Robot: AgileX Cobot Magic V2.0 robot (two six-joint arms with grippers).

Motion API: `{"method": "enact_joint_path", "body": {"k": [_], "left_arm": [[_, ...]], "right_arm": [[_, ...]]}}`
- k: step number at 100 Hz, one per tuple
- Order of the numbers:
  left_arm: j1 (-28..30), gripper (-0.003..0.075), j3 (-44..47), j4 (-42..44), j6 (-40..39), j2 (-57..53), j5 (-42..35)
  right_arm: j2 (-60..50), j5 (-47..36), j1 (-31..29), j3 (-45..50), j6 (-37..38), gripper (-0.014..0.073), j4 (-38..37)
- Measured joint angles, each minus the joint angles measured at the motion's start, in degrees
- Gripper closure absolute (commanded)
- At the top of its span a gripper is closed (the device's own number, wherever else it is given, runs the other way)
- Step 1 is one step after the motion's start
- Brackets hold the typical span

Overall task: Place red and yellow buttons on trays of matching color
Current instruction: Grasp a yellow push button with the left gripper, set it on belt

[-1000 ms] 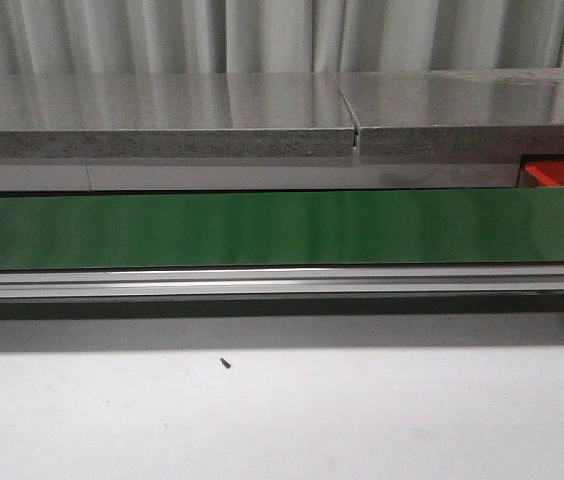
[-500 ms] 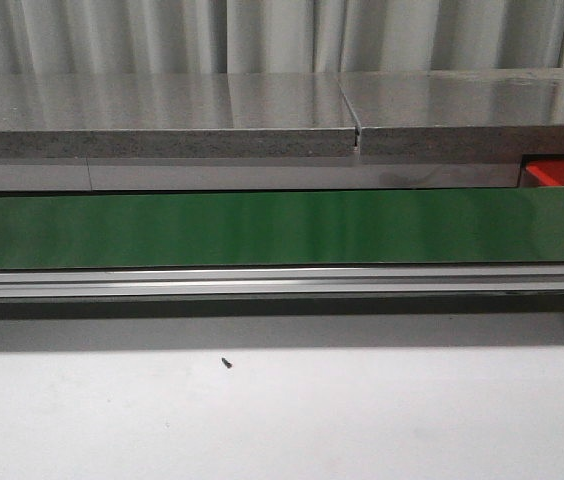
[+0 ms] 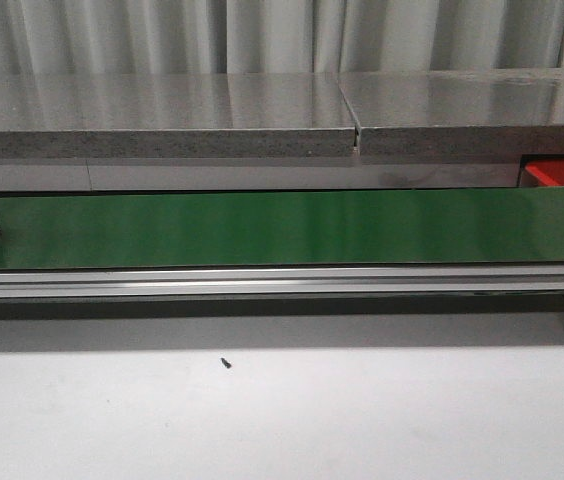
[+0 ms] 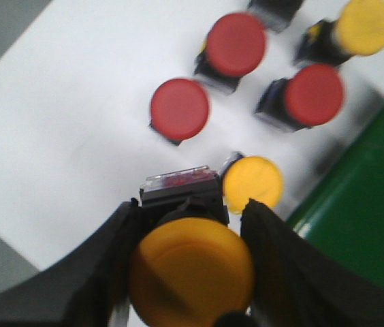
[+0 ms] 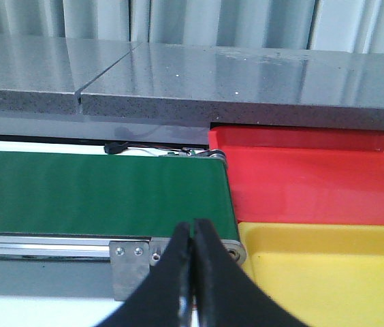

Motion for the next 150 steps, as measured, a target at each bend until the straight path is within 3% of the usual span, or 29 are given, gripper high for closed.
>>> {"method": "enact_joint_path", "body": {"k": [28,60,67,82,90,102,109,116,126,150], "left_arm": [[-11.2,0.0575,-6.9,-0.3,0.0,1.2,4.4],[-20.1,0.0559,-7.7,-0.3,0.1,10.2,3.8],[-20.8,0.0487,-7.7,-0.4,0.2,11.4,3.7],[-21.2,0.0211,-8.3,-1.0,0.2,12.6,3.4],[-21.3,0.0171,-9.0,-1.1,0.2,12.6,3.4],[-22.0,0.0215,-9.6,-1.1,0.3,11.3,2.0],[-23.4,0.0300,-9.6,-1.0,0.4,9.1,1.3],[-25.2,0.0456,-9.4,-0.9,0.4,6.0,0.0],[-28.8,0.0742,-7.7,-0.3,1.0,0.6,-2.2],[-37.7,0.0739,2.2,2.1,1.8,-10.9,-6.6]], "right_arm": [[0.0,0.0,0.0,0.0,0.0,0.0708,0.0],[0.0,0.0,0.0,0.0,0.0,0.0708,0.0],[0.0,0.0,0.0,0.0,0.0,0.0708,0.0],[0.0,0.0,0.0,0.0,0.0,0.0708,0.0],[0.0,0.0,0.0,0.0,0.0,0.0708,0.0],[0.0,0.0,0.0,0.0,0.0,0.0708,0.0],[0.0,0.0,0.0,0.0,0.0,0.0708,0.0],[0.0,0.0,0.0,0.0,0.0,0.0708,0.0],[0.0,0.0,0.0,0.0,0.0,0.0708,0.0],[0.0,0.0,0.0,0.0,0.0,0.0708,0.0]]}}
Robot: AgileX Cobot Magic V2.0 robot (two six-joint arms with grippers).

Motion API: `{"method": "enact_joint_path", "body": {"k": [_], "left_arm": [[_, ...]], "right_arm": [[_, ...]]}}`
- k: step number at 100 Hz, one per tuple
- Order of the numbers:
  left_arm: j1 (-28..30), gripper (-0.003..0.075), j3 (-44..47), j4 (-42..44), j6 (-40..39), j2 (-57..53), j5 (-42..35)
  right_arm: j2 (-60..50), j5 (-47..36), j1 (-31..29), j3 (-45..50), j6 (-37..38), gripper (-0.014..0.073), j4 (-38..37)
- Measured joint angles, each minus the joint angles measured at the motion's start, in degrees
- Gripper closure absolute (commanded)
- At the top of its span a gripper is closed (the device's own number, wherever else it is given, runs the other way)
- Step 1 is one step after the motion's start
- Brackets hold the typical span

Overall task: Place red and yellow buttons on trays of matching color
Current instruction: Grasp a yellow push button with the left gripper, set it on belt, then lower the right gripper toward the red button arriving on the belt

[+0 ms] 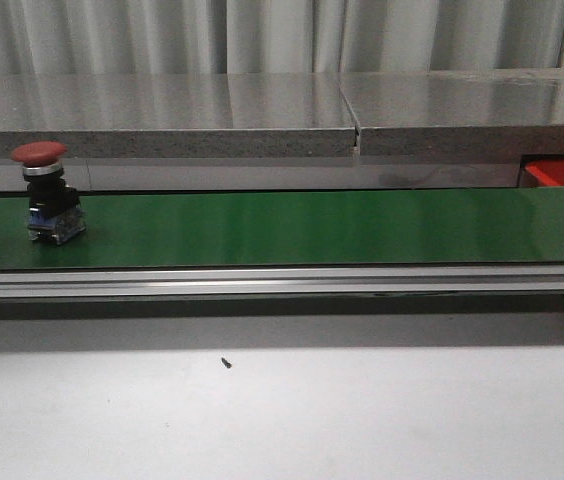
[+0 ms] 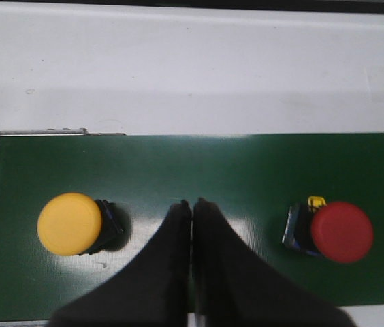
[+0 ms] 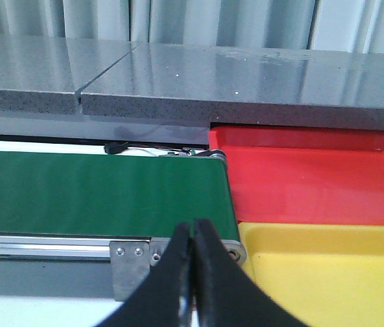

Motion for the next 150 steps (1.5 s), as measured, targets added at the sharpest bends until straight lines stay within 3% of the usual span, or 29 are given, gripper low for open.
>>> {"method": "enact_joint_path", "body": {"k": [29,73,106,122,150], "left_arm": [[-5.3,0.0739,12.2,1.0,0.1,-11.8,-4.9],[-5.5,0.0739,33.1,0.3,0.1,-38.1,-13.0],[-5.5,0.0739,42.5,0.0,0.1,-56.4,-12.8],[-5.5,0.0739,43.3,0.0,0.1,-59.2,-12.0],[-5.5,0.0739,43.4,0.0,0.1,-59.4,-12.0]], "right_arm": [[0.0,0.0,0.0,0.0,0.0,0.0708,0.0],[0.0,0.0,0.0,0.0,0.0,0.0708,0.0],[0.0,0.2,0.0,-0.2,0.0,0.0708,0.1],[3.9,7.8,0.0,-6.4,0.0,0.0708,0.5],[22.1,15.1,0.0,-21.3,0.0,0.0708,0.6]]}}
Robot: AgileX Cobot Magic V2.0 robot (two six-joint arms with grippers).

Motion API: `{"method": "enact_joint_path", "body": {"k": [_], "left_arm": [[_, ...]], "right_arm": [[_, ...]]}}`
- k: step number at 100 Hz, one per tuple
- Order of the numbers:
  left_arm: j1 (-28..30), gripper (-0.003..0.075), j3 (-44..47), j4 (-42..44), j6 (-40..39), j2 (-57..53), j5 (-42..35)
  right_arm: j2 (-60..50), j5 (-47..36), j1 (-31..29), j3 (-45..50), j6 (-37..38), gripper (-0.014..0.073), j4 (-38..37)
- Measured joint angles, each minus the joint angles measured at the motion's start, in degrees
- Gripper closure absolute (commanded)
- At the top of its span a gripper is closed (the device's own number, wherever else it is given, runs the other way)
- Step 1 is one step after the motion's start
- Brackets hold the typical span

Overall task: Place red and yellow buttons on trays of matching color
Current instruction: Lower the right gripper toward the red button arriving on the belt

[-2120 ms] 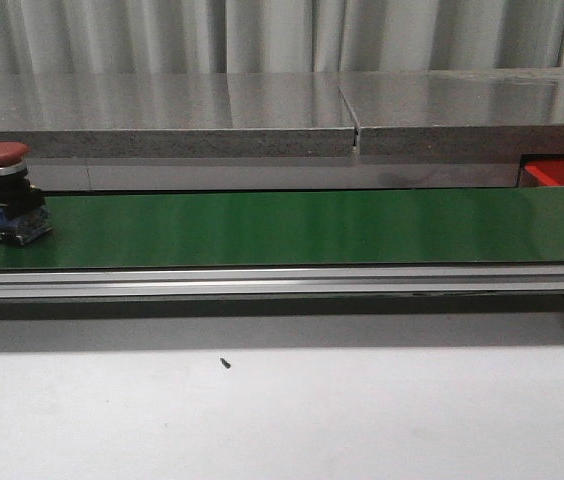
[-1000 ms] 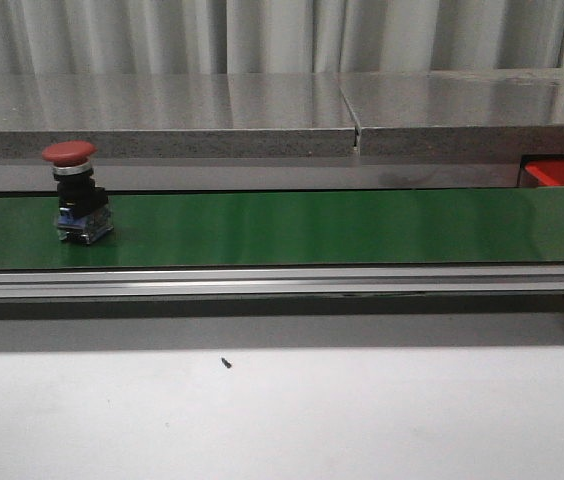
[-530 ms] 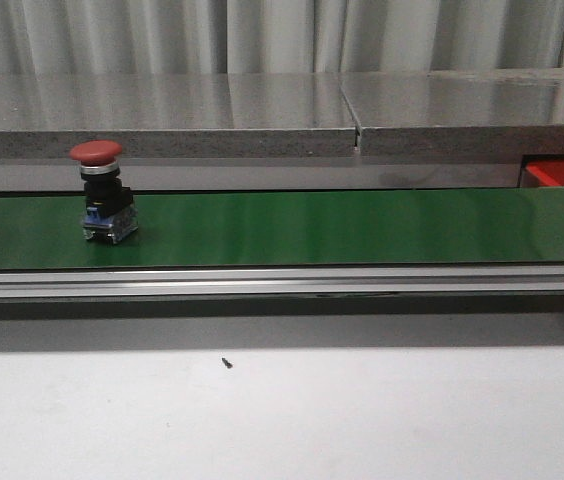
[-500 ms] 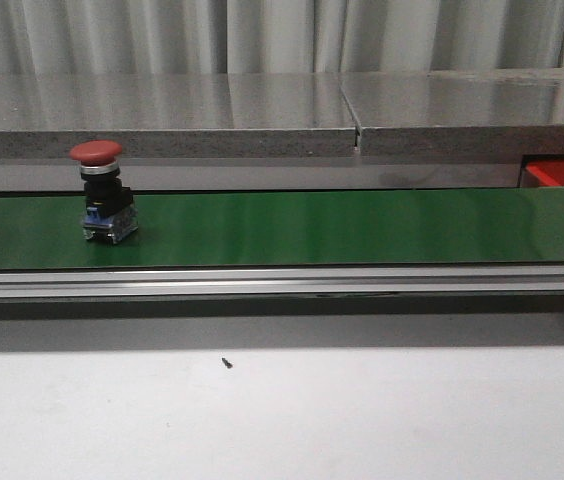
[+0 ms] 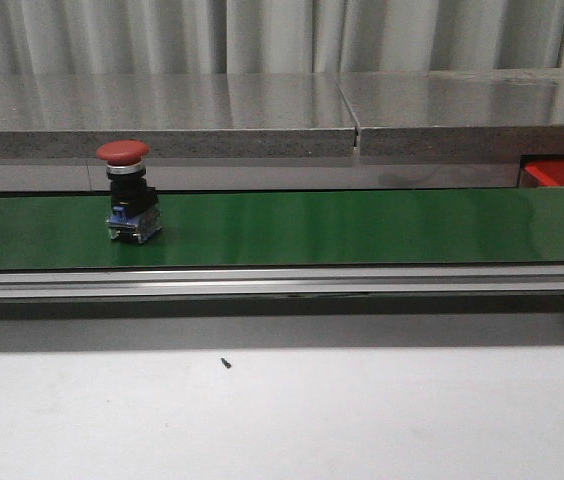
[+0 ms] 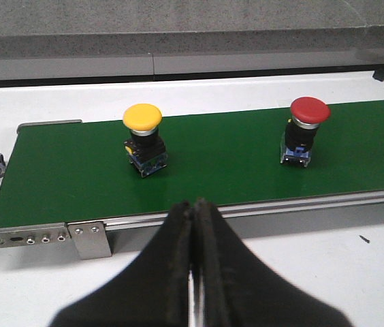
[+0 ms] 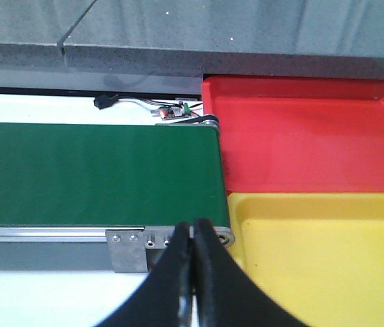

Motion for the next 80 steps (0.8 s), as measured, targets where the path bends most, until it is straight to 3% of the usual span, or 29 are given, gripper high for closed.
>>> {"method": "enact_joint_path", "body": {"k": [19,41,48,60,72,80], "left_arm": [[0.0,0.0739,0.0,0.0,0.0,0.0,0.0],[0.0,0.0739,0.0,0.0,0.0,0.0,0.0],[0.0,0.0739,0.0,0.0,0.0,0.0,0.0],[0.0,0.0739,0.0,0.0,0.0,0.0,0.0],[0.0,0.0739,0.0,0.0,0.0,0.0,0.0],[0.0,0.0739,0.0,0.0,0.0,0.0,0.0]], "right_arm": [[14.2,1.6,2.2,-9.2,-3.1,0.0708,0.0],[28.0,4.2,10.4,-21.1,-3.9,0.0704,0.0],[32.4,6.0,13.2,-25.0,-4.1,0.0665,0.0],[39.5,10.0,17.6,-32.0,-4.2,0.0466,0.0],[46.0,13.7,21.7,-38.3,-4.3,0.0144,0.1],[50.0,15.0,24.2,-41.7,-4.3,0.0004,0.5]]}}
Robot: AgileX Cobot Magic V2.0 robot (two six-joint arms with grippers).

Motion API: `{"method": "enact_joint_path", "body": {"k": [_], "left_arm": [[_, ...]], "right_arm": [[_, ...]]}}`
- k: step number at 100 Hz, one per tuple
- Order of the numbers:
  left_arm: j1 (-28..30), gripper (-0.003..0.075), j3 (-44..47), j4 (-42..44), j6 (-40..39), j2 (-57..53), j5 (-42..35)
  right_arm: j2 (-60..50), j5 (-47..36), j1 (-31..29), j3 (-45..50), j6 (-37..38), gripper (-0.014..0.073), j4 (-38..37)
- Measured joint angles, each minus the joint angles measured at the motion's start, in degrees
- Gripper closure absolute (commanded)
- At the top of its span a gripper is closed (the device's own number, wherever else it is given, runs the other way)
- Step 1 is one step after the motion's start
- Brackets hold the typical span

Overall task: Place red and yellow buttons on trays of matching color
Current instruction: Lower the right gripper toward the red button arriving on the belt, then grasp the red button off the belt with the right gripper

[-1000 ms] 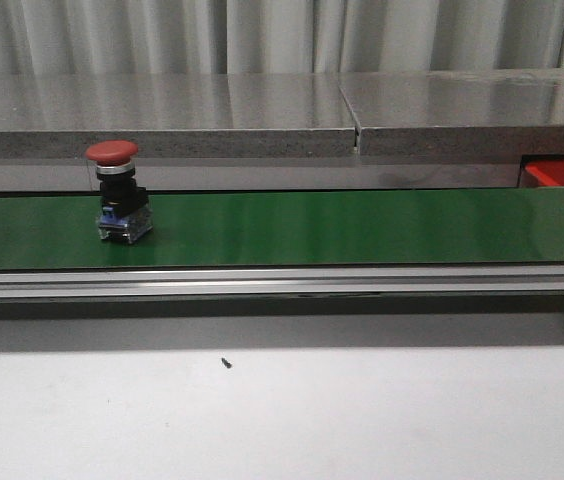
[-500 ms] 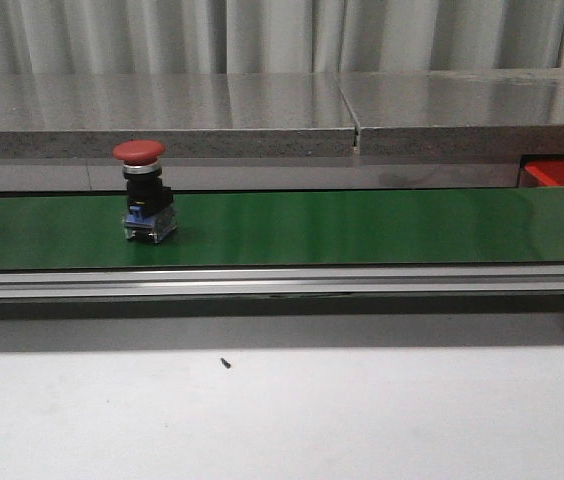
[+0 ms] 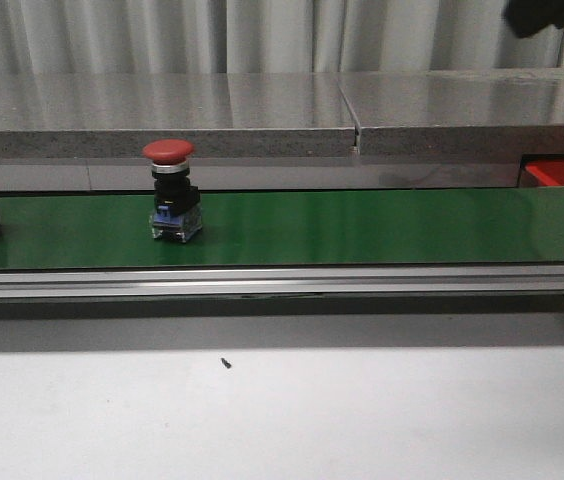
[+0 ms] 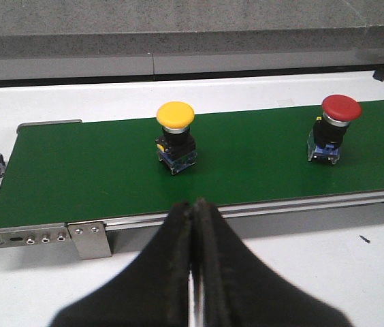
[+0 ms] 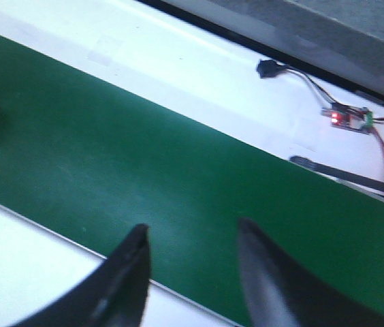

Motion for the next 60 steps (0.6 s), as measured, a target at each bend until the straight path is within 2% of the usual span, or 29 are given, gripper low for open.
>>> {"method": "enact_joint_path", "body": {"k": [4,36,60], "left_arm": [[0.0,0.0739,0.0,0.0,0.0,0.0,0.0],[0.0,0.0739,0.0,0.0,0.0,0.0,0.0],[0.0,0.0739,0.0,0.0,0.0,0.0,0.0]], "right_arm": [[1.6,0.6,1.0,-1.8,0.0,-0.0024,0.1],[16.0,10.0,8.2,-18.2,-2.7,-0.0003,0.7],[28.0,19.9,9.8,-30.2,-11.7,-0.0003,7.1]]}}
